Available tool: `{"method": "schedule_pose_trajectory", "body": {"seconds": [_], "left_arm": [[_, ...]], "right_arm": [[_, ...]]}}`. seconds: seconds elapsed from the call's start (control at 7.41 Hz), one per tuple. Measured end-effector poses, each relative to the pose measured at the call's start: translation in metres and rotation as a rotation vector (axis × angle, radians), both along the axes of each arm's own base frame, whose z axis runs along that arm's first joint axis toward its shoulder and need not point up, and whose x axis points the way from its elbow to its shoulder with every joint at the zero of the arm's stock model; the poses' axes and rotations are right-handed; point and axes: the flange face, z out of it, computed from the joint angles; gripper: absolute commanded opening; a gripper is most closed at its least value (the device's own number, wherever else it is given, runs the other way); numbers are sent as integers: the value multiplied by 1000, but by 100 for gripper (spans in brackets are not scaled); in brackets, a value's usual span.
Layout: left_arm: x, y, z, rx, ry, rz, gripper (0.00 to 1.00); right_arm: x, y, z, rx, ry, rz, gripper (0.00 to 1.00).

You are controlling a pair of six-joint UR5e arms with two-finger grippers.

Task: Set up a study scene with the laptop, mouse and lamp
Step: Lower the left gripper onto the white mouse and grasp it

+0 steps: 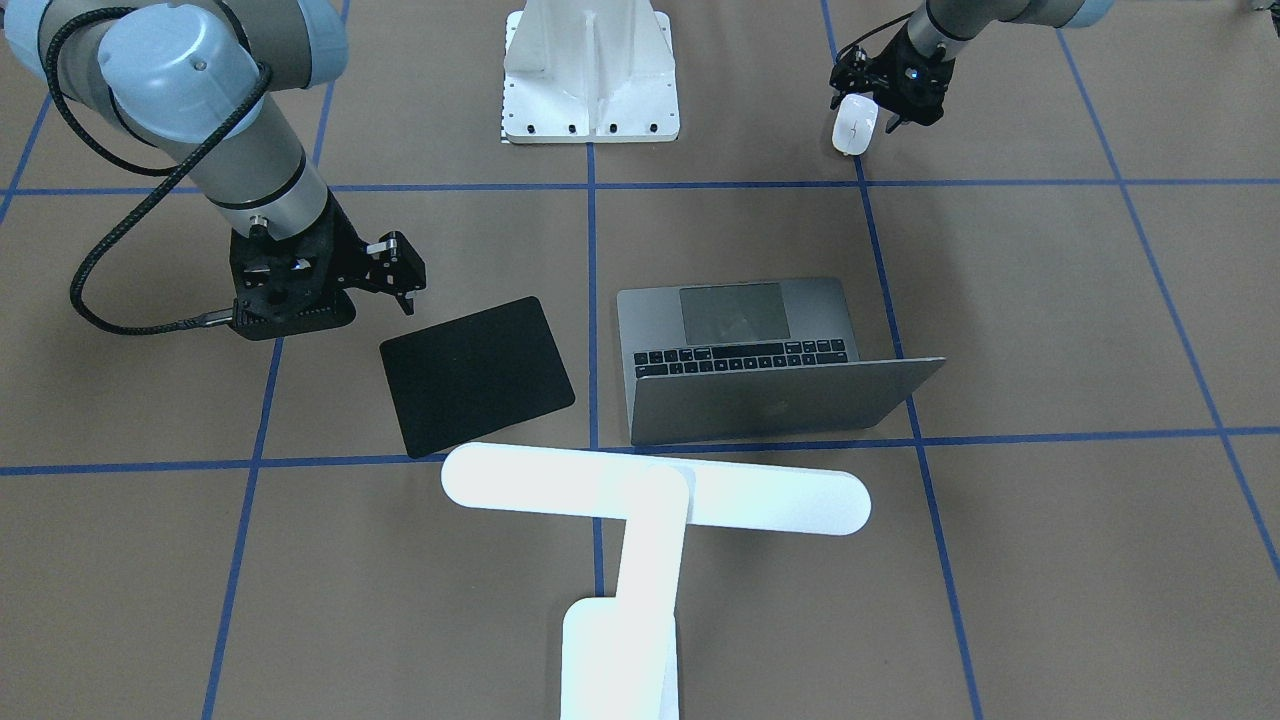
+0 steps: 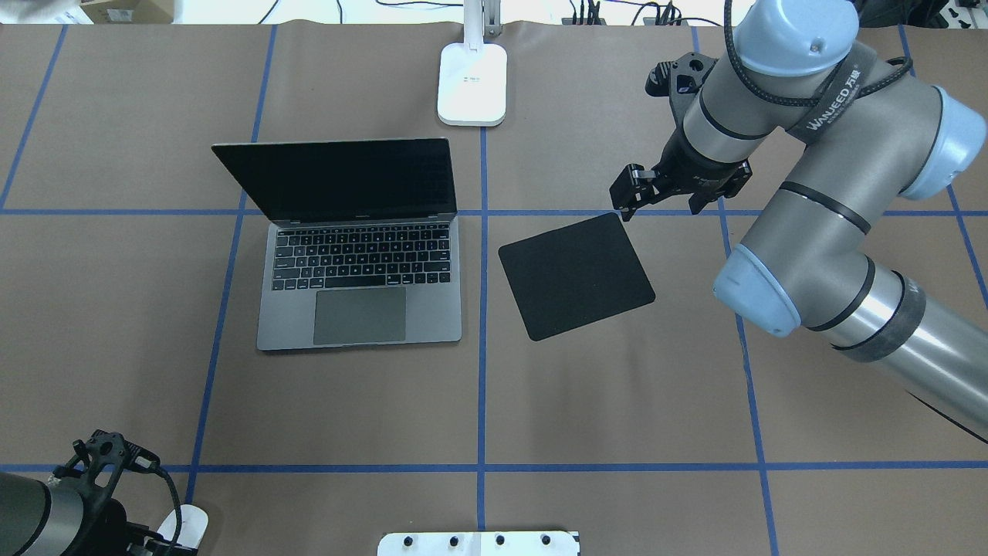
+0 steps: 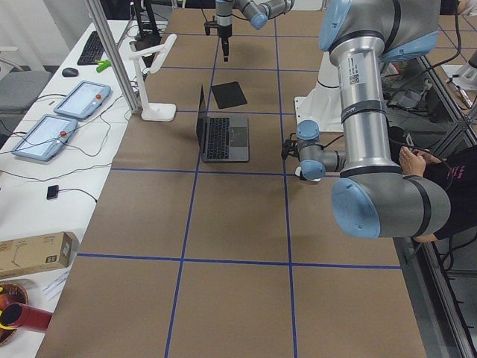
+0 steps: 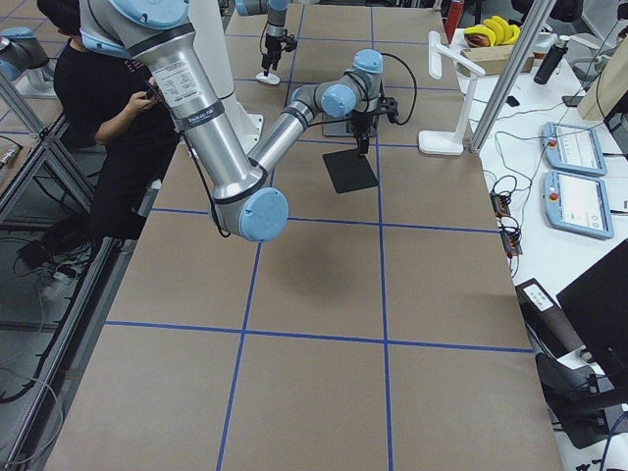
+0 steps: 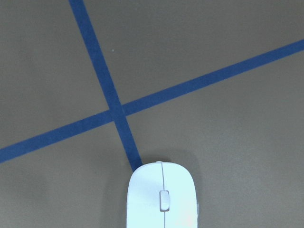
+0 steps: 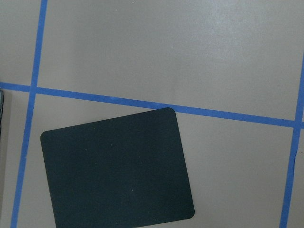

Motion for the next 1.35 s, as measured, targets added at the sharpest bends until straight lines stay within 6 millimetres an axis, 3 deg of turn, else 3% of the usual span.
{"method": "schedule_pose_trajectory", "body": {"seconds": [1.21, 1.35], "left_arm": [[13, 15, -1, -47, -5, 11, 82], [13, 15, -1, -48, -6, 11, 78]], "right_arm": [[-3, 2, 3, -2, 5, -5, 100], [-4, 3, 3, -3, 6, -6, 100]]}}
